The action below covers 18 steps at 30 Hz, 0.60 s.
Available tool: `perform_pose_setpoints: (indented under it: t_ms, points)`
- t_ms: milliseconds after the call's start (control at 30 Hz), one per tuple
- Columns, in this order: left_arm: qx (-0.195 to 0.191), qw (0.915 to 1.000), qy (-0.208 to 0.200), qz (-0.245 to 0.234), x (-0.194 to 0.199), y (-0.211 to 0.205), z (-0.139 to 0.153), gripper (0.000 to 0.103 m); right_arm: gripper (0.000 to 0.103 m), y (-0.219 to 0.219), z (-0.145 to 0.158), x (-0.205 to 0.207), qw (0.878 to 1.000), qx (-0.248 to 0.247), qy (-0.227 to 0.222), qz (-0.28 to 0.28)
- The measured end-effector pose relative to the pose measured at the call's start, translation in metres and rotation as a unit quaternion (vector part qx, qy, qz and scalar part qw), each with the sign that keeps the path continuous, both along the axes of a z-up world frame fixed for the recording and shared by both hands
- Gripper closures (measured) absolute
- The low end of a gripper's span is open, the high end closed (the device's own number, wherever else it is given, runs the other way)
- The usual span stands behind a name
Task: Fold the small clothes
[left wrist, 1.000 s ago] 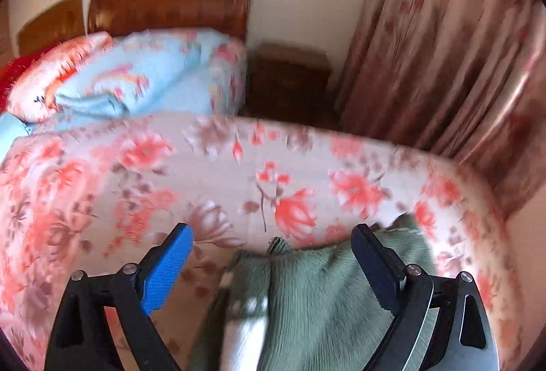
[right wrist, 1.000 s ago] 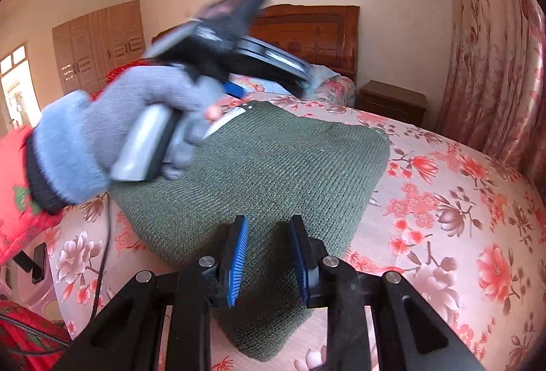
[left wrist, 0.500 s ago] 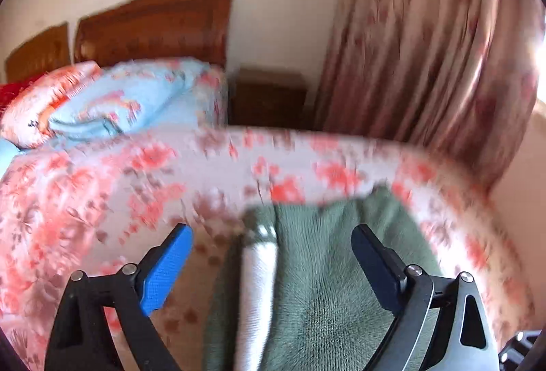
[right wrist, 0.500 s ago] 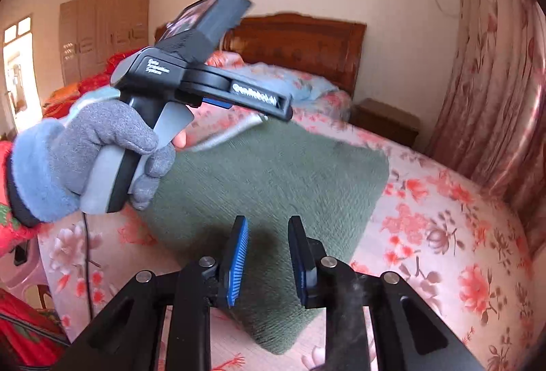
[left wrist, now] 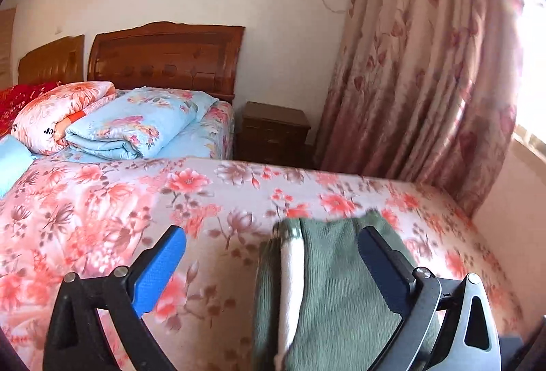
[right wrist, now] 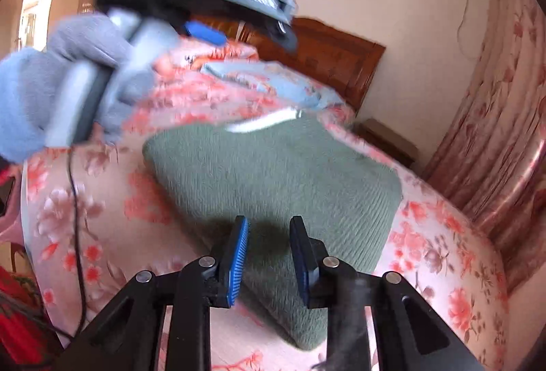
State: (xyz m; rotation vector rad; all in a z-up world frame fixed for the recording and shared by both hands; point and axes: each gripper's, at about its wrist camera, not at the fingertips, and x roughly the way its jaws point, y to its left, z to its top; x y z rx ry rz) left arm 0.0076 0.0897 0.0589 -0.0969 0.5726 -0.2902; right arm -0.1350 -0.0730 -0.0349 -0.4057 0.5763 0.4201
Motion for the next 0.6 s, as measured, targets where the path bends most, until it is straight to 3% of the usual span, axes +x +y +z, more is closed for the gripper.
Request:
perform_pose_setpoints:
  t_ms: [100, 267, 400, 533, 600]
  points:
    - [0.014, 0.9998, 0.008, -0.010, -0.023, 0.002, -0.008, 0.000, 0.078, 0.003, -0.005, -0.005, 1.000, -0.030, 0.000, 0.009]
    - [0.020, 0.9990, 0.009, -0.039, -0.069, 0.003, -0.016, 0.000, 0.078, -0.021, 0.025, -0.006, 0.999, 0.025, -0.017, -0.013]
    - [0.031, 0.9973, 0.033, -0.057, -0.074, -0.008, -0.034, 0.000, 0.078, -0.045, 0.030, 0.006, 0.996, 0.056, -0.013, -0.064]
    - [0.094, 0.9917, 0.073, -0.049, -0.063, -0.030, -0.061, 0.000, 0.077, -0.055, 0.013, 0.016, 0.994, 0.083, 0.034, -0.059]
    - [0.124, 0.9848, 0.110, -0.052, -0.057, -0.038, -0.079, 0.000, 0.077, -0.058, 0.013, 0.011, 0.995, 0.084, 0.025, -0.056]
